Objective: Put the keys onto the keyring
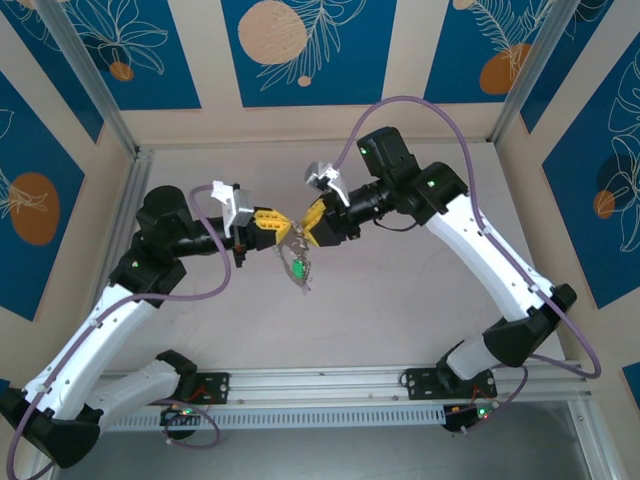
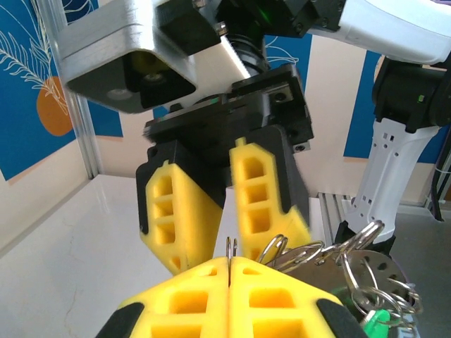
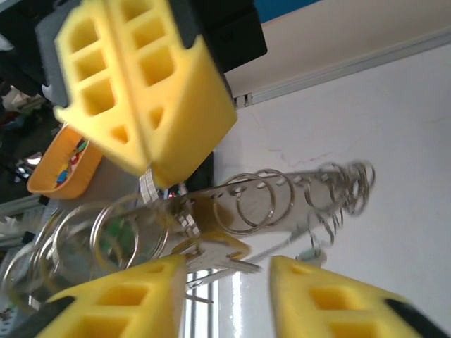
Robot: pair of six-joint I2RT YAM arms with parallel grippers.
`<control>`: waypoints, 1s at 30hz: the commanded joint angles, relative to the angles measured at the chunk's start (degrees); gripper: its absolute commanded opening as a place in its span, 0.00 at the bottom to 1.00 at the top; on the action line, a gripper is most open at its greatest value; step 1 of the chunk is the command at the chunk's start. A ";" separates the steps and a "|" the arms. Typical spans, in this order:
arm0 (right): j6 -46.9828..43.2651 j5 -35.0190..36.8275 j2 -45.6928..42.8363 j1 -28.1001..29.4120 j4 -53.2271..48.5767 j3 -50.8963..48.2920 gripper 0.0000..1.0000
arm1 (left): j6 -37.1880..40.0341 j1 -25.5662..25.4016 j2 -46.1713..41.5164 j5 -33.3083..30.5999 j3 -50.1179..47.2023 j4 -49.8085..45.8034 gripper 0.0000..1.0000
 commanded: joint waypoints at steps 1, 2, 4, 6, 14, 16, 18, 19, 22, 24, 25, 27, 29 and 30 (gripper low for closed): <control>2.04 1.11 -5.62 -1.71 4.71 -2.79 0.44 | 0.73 -0.13 -0.60 0.89 0.90 3.03 0.00; 2.57 0.78 -6.54 -2.29 6.41 -3.78 0.47 | 0.72 -0.08 -0.45 1.04 0.97 2.99 0.00; 3.38 -0.29 -7.72 -2.74 9.28 -4.81 0.50 | 0.53 -0.14 -0.34 1.68 1.15 3.08 0.00; 3.69 -2.55 -7.73 -2.74 11.20 -5.14 0.50 | 0.05 -0.10 -0.42 2.17 1.19 3.41 0.00; 3.61 -4.34 -5.02 -0.57 12.93 -4.16 0.48 | -1.19 -0.11 -0.65 3.80 1.10 3.84 0.00; 3.89 -3.92 -4.72 -0.09 13.54 -4.41 0.48 | -1.78 -0.13 -0.68 4.10 0.80 4.62 0.00; 4.16 -3.91 -4.55 0.16 14.03 -4.69 0.47 | -2.15 -0.10 -0.55 4.26 0.61 5.47 0.00; 4.31 -4.07 -4.49 0.32 14.33 -4.83 0.47 | -2.34 -0.13 -0.54 4.28 0.49 5.71 0.00; 4.09 -3.56 -3.84 1.19 14.22 -4.72 0.47 | -2.74 -0.08 -0.60 4.37 0.16 6.31 0.00; 3.76 -2.77 -3.32 1.54 13.69 -4.59 0.47 | -3.04 -0.10 -0.68 4.37 -0.12 6.80 0.00; 3.56 -2.30 -3.02 1.77 13.45 -4.44 0.48 | -3.14 -0.14 -0.69 4.46 -0.21 6.99 0.00; 3.47 -1.53 -2.74 2.06 13.43 -4.51 0.49 | -3.31 -0.15 -0.66 4.76 -0.24 7.13 0.00; 3.22 -0.36 -2.77 2.41 13.48 -4.59 0.51 | -3.41 -0.14 -0.62 4.90 -0.31 7.22 0.00; 3.40 0.30 -2.89 2.47 13.69 -4.66 0.52 | -3.40 -0.14 -0.66 4.90 -0.27 7.21 0.00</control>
